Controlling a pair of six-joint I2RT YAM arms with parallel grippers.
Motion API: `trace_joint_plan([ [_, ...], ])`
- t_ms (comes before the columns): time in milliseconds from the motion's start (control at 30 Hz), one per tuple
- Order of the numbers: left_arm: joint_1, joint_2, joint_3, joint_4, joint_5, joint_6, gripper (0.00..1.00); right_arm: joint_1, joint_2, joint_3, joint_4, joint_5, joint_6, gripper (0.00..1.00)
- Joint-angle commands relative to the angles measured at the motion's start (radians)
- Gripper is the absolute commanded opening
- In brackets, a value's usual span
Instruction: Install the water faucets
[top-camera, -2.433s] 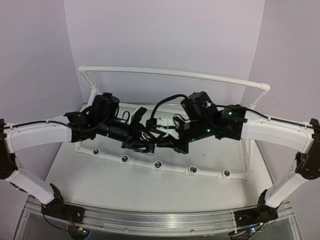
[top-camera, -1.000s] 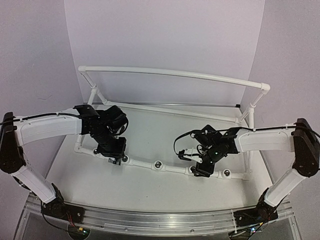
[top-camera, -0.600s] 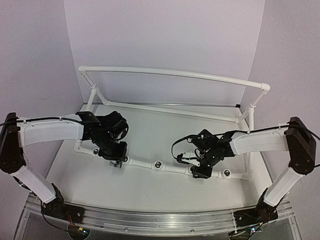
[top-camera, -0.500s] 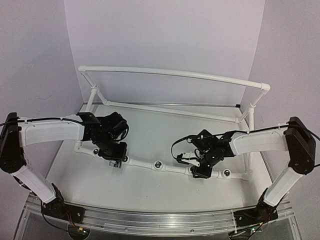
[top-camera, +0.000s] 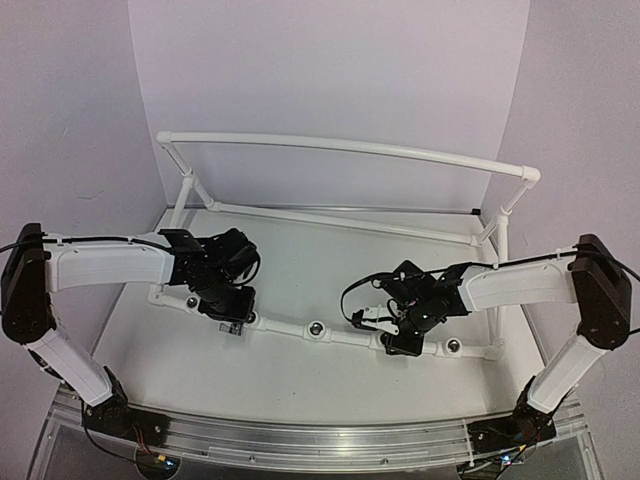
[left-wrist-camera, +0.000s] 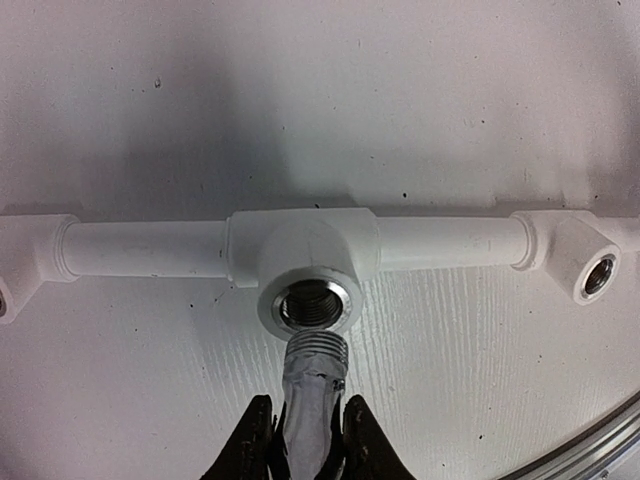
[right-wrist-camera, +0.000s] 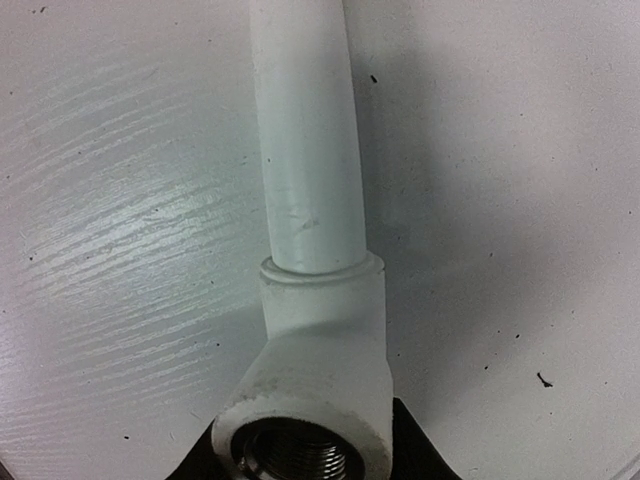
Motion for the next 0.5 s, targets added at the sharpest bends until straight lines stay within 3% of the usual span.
trace_joint_plan([
  [0, -0.008, 0.028, 0.007, 0.039, -0.036, 0.015, 0.00, -0.006, 0.014, -0.009, 0.022, -0.048, 0.063, 0.37],
  [467, -0.019, 0.094, 0.058, 0.016, -0.084, 0.008, 0.00, -0.006, 0.014, -0.012, 0.022, -0.058, 0.066, 0.35],
])
